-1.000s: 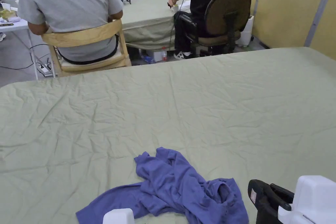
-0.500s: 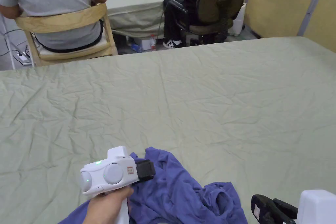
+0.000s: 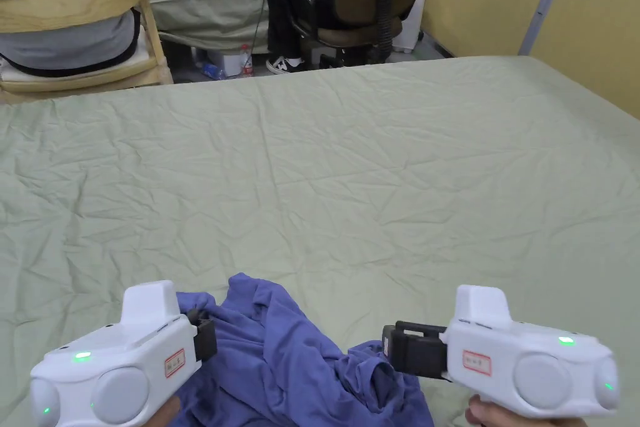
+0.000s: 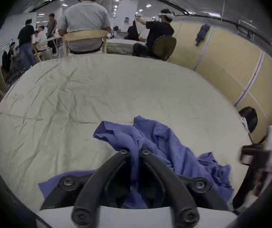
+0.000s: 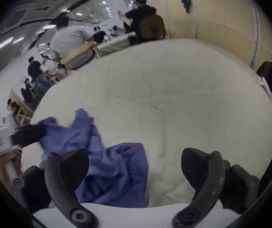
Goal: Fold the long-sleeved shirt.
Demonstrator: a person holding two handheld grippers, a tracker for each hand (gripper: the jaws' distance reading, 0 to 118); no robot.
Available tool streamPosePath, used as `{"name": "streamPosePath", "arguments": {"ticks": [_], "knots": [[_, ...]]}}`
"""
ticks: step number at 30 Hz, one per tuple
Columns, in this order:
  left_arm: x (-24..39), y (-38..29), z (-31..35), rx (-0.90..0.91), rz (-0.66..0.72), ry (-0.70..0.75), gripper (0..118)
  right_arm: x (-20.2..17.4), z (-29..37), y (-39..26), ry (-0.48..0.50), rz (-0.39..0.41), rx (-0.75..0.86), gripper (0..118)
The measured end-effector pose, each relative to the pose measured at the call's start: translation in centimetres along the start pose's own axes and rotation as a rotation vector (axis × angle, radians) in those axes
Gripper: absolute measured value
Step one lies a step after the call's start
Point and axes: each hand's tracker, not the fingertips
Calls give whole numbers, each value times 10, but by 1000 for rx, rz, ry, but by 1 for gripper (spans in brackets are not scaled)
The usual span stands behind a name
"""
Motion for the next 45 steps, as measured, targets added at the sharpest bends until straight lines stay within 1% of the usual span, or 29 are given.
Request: {"name": "streamPosePath", "arguments": {"ticks": [2,4,5,6,7,8,9,10,11,12,13,14,15,16,18,20,22,23,25,28,30,32,34,35,37,40,42,44,45], "knots": [[23,4,-11,22,33,-13,6,9,-38,9,-55,-26,-93,115],[24,15,-10,34,41,-20,6,6,-58,14,-44,-20,-120,111],[29,26,-15,42,39,-23,6,1,-67,15,-38,9,-161,101],[33,33,-18,47,39,-26,6,1,-77,15,-37,33,-200,74],[40,41,-23,51,40,-27,6,0,-85,12,-60,54,-242,62],[45,49,-25,59,42,-25,6,-13,-82,8,-158,99,-245,57],[47,57,-26,68,41,-20,6,-15,-78,6,-171,156,-199,35],[50,67,-26,76,37,-14,6,-15,-71,7,-128,197,-198,7],[50,69,-22,85,39,-9,6,-14,-64,7,-118,203,-208,8],[56,70,-23,93,48,-9,6,-26,-46,4,-141,189,-191,8],[65,69,-27,106,65,-12,6,-27,-28,2,-101,177,-161,8],[76,67,-32,118,86,-18,6,-24,-10,0,-19,171,-126,8],[78,61,-35,128,101,-19,6,-22,5,-1,9,160,-91,8],[89,61,-41,152,124,-23,6,-39,42,-4,20,162,-37,8],[106,68,-45,191,154,-17,6,-41,87,-9,31,184,60,8],[127,99,-49,233,184,-4,6,-52,136,-13,66,166,156,8],[143,123,-53,284,198,0,6,-54,183,-14,117,157,240,8],[146,149,-51,312,189,11,6,-55,205,-14,127,151,287,8],[146,185,-29,367,174,48,6,-66,247,-12,127,170,387,8],[146,226,34,473,172,150,6,-81,298,-1,130,190,521,8],[149,275,60,547,133,163,6,-91,325,12,148,192,606,8],[160,293,84,557,126,160,6,-101,344,36,138,199,672,8],[171,304,103,581,129,152,6,-114,356,63,84,220,718,8],[178,306,119,593,129,149,6,-120,360,80,61,212,736,8],[185,308,149,596,127,151,6,-124,361,117,63,193,737,8],[190,311,193,606,122,144,6,-136,361,175,5,202,741,8],[174,321,259,630,83,210,6,-144,359,213,-7,204,731,8],[178,320,291,634,60,202,6,-147,356,251,-93,191,732,8],[181,316,298,631,63,195,6,-150,353,266,-108,193,730,8]]}}
